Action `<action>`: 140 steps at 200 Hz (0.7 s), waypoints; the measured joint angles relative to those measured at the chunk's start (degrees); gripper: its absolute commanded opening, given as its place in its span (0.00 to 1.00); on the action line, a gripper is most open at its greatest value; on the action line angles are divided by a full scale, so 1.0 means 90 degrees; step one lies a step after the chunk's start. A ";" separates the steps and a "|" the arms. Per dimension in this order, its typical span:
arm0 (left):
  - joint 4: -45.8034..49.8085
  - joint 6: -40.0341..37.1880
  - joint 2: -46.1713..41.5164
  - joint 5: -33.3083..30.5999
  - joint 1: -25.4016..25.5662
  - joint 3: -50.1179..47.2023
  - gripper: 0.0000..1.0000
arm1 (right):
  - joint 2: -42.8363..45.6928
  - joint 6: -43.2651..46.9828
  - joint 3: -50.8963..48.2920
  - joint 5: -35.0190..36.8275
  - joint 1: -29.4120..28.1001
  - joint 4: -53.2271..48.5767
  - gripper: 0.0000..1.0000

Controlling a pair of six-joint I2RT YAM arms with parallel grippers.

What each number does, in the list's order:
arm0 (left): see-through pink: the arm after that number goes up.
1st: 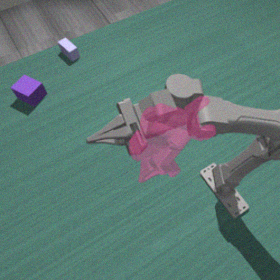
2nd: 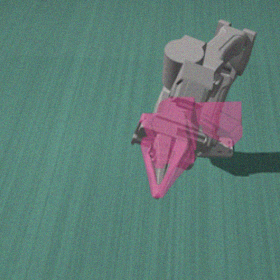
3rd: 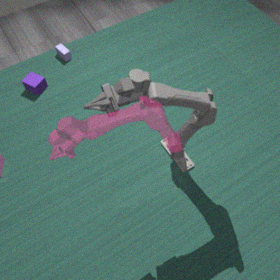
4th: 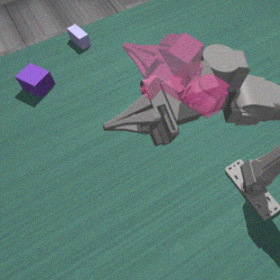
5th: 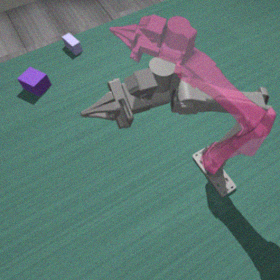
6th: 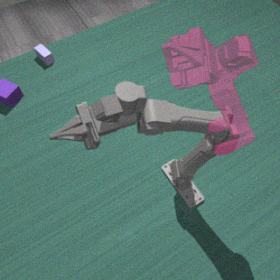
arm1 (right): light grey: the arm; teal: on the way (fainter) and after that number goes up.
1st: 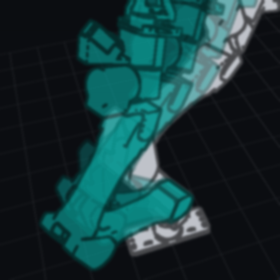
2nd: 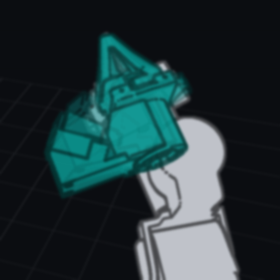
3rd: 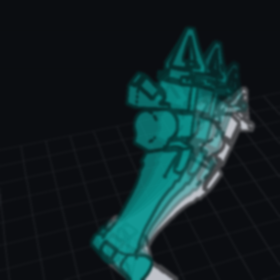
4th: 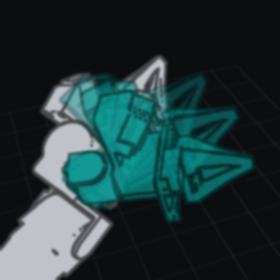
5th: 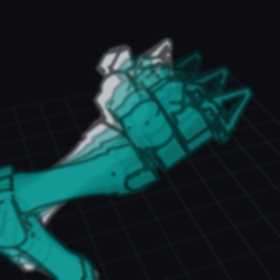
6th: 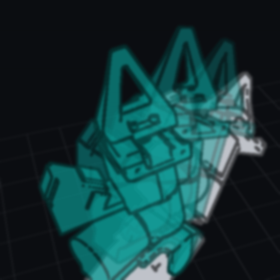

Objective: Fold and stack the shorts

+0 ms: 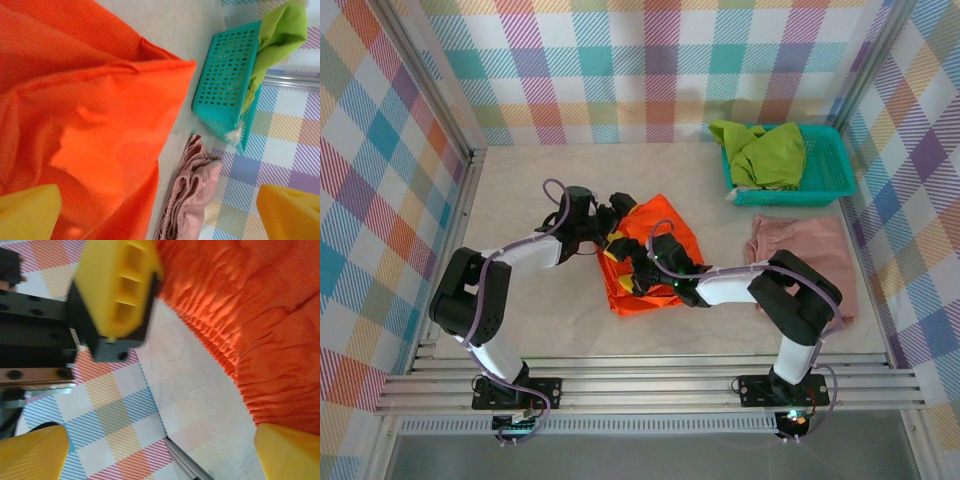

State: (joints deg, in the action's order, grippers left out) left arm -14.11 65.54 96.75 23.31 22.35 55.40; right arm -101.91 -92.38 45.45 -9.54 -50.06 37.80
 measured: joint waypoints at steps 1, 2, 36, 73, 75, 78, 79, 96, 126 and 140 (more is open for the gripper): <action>0.0000 -0.0007 0.0000 0.0002 -0.0007 0.0000 1.00 | -0.0007 -0.0012 -0.0005 0.0000 -0.0005 0.0010 0.95; 0.0000 -0.0022 0.0000 0.0005 -0.0017 -0.0002 1.00 | -0.0017 -0.0027 -0.0017 0.0010 -0.0015 0.0029 0.95; 0.0000 -0.0301 0.0080 -0.0029 -0.0177 -0.0112 1.00 | -0.0243 -0.0408 -0.0352 0.0301 -0.0194 0.0585 0.95; -0.0032 -0.0639 0.0350 -0.0121 -0.0216 -0.0403 1.00 | -0.0486 -0.0831 -0.0505 0.0478 -0.0362 0.1304 0.95; -0.0039 -0.0656 0.0362 -0.0126 -0.0221 -0.0425 1.00 | -0.0505 -0.0860 -0.0510 0.0486 -0.0372 0.1343 0.95; -0.0066 -0.0680 0.0367 -0.0131 -0.0226 -0.0449 1.00 | -0.0529 -0.0886 -0.0510 0.0493 -0.0386 0.1399 0.95; -0.0073 -0.0687 0.0367 -0.0136 -0.0226 -0.0457 1.00 | -0.0537 -0.0889 -0.0512 0.0493 -0.0391 0.1409 0.95; -0.0192 -0.0809 0.0376 -0.0155 -0.0250 -0.0529 1.00 | -0.0646 -0.1030 -0.0515 0.0517 -0.0452 0.1654 0.96; -0.0250 -0.1066 0.0386 -0.0168 -0.0257 -0.0559 1.00 | -0.0680 -0.1103 -0.0544 0.0595 -0.0495 0.1795 0.96; -0.0243 -0.1183 0.0389 -0.0168 -0.0262 -0.0556 1.00 | -0.0670 -0.1098 -0.0544 0.0612 -0.0503 0.1792 0.97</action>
State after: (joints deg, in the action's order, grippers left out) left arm -16.29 54.89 100.25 21.80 19.99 50.39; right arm -107.94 -102.26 40.56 -4.03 -54.59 53.93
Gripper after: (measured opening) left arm 0.998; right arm 0.964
